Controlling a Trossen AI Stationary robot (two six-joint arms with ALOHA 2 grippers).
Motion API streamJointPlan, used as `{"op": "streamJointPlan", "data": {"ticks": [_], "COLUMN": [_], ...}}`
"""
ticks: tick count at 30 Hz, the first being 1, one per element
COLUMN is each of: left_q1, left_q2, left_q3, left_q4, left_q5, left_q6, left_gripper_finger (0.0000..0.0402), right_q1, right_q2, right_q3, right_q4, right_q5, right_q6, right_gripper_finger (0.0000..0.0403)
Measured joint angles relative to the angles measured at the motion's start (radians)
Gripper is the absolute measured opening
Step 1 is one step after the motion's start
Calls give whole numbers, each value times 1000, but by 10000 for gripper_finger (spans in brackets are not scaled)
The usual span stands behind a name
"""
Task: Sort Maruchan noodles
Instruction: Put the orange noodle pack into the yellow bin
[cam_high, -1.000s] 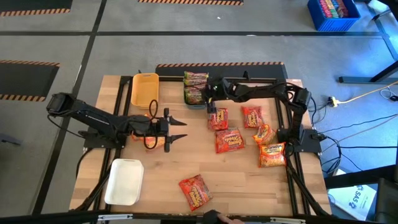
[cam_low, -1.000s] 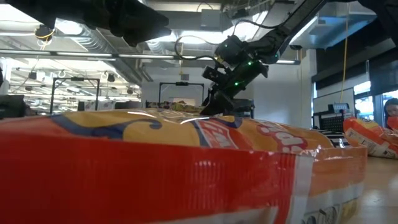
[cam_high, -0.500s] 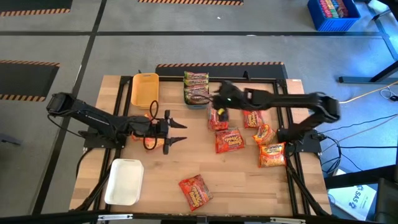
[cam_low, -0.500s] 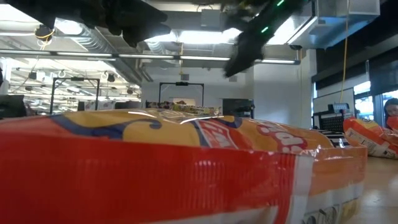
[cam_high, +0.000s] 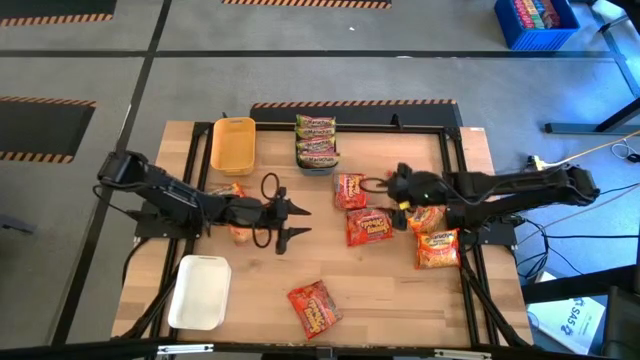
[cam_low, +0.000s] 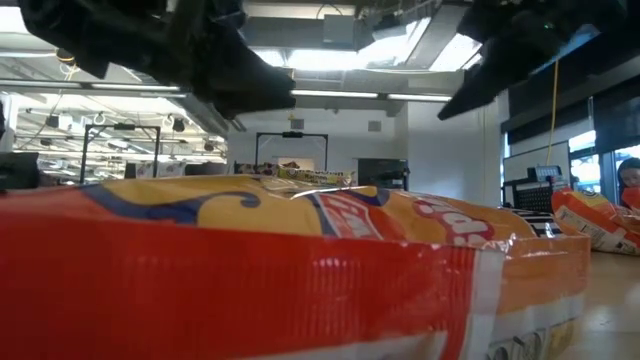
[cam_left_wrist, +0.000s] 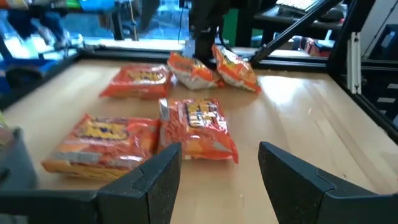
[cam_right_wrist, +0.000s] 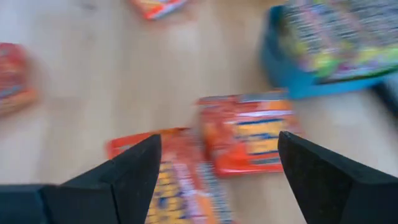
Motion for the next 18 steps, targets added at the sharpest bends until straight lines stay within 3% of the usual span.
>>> {"op": "streamJointPlan", "data": {"ticks": [8,14,18], "left_q1": [-44,-78,-98], "left_q2": [169,267,325], "left_q3": [104,156,180], "left_q4": [1,0,-2], "left_q5": [-2,-22,-23], "left_q6": [-45,-117,-164], "left_gripper_finger": [208,208,208], "right_q1": [67,136,186], "right_q2": [5,59,125], "right_q3": [-116,-189,-221], "right_q4": [93,148,201], "right_q5": [-216,-124,-50], "right_q6": [149,264,303], "right_gripper_finger": [305,304,280]}}
